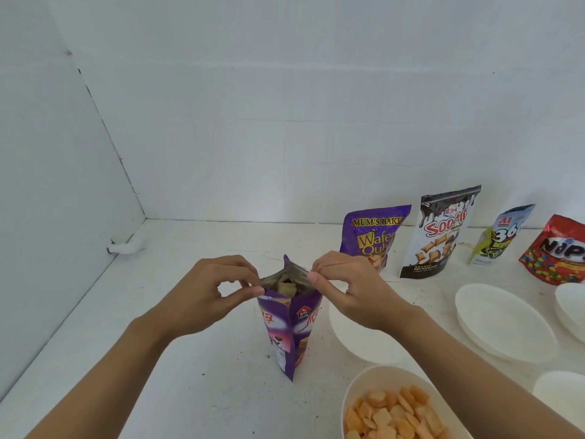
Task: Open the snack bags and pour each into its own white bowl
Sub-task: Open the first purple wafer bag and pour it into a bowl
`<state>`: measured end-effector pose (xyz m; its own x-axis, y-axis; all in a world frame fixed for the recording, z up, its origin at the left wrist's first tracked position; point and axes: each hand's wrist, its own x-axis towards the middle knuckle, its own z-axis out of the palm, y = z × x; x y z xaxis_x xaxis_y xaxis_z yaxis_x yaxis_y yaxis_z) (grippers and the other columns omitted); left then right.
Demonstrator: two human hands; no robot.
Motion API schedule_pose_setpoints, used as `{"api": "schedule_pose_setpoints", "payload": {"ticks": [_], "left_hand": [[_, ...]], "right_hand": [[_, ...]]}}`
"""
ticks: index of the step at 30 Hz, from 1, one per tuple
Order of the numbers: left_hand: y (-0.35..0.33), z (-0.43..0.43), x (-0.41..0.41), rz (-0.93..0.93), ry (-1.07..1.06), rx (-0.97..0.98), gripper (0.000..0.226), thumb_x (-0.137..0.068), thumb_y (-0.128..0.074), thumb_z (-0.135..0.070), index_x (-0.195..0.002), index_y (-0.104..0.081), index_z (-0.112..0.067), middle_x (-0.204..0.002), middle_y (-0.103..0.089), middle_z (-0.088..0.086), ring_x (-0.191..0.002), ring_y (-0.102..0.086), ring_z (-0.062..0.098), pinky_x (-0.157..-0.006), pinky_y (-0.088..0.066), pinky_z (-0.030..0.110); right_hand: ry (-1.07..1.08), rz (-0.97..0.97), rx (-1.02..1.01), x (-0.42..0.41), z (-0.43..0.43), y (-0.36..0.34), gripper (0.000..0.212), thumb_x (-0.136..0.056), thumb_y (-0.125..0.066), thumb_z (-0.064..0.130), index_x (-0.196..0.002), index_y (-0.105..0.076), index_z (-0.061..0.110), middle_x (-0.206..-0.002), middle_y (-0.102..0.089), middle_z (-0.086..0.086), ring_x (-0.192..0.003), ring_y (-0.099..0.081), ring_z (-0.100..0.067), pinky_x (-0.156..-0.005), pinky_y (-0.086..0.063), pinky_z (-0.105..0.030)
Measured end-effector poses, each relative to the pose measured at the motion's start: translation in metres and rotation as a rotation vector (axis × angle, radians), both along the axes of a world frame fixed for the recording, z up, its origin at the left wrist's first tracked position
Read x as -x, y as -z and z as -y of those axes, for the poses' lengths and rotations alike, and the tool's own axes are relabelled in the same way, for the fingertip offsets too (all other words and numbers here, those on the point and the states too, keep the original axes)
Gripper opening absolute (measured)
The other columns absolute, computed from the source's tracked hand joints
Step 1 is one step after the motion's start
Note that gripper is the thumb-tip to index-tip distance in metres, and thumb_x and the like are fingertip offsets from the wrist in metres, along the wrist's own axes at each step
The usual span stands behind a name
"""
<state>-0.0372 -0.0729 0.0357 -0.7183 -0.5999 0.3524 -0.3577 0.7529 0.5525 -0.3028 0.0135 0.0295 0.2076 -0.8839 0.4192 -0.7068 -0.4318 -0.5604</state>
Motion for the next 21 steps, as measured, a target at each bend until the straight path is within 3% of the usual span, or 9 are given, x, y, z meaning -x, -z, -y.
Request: {"api": "schedule_pose_setpoints", "payload": {"ticks": [6,10,16,21], "left_hand": [[0.007,-0.002,0.011,-0.157,-0.044,-0.306,0.017,-0.096,-0.061,-0.032,-0.104,-0.072,-0.023,-0.094,-0.075,-0.005,-0.083,-0.073,0.02,-0.081,-0.057,0.029],[0.036,0.005,0.017,-0.271,-0.198,-0.519,0.014,-0.099,-0.058,-0.024,-0.102,-0.072,-0.021,-0.089,-0.075,0.003,-0.081,-0.072,0.02,-0.074,-0.057,0.029],[0.092,0.009,0.039,-0.262,-0.34,-0.815,0.018,-0.1,-0.056,-0.033,-0.11,-0.071,-0.031,-0.107,-0.075,-0.011,-0.104,-0.069,0.014,-0.089,-0.059,0.039],[0.093,0.01,0.047,-0.269,-0.301,-0.926,0.023,-0.099,-0.056,-0.036,-0.113,-0.071,-0.027,-0.107,-0.076,-0.009,-0.104,-0.07,0.016,-0.095,-0.057,0.045]], "right_hand": [[0.046,-0.015,-0.042,-0.012,0.018,-0.012,0.034,-0.095,-0.062,0.039,-0.074,-0.069,0.013,-0.076,-0.065,0.006,-0.077,-0.06,-0.011,-0.071,-0.048,-0.032],[0.118,-0.006,-0.084,-0.023,0.03,-0.023,0.032,-0.096,-0.057,0.046,-0.083,-0.071,0.02,-0.086,-0.06,0.009,-0.085,-0.058,-0.009,-0.074,-0.049,-0.027],[0.283,-0.209,-0.243,-0.046,0.046,-0.032,0.028,-0.089,-0.06,0.052,-0.079,-0.063,0.026,-0.086,-0.057,0.011,-0.085,-0.058,-0.01,-0.072,-0.049,-0.031],[0.428,-0.266,-0.263,-0.059,0.053,-0.038,0.023,-0.079,-0.072,0.036,-0.067,-0.068,0.017,-0.069,-0.061,0.009,-0.07,-0.059,-0.012,-0.06,-0.048,-0.027]]}}
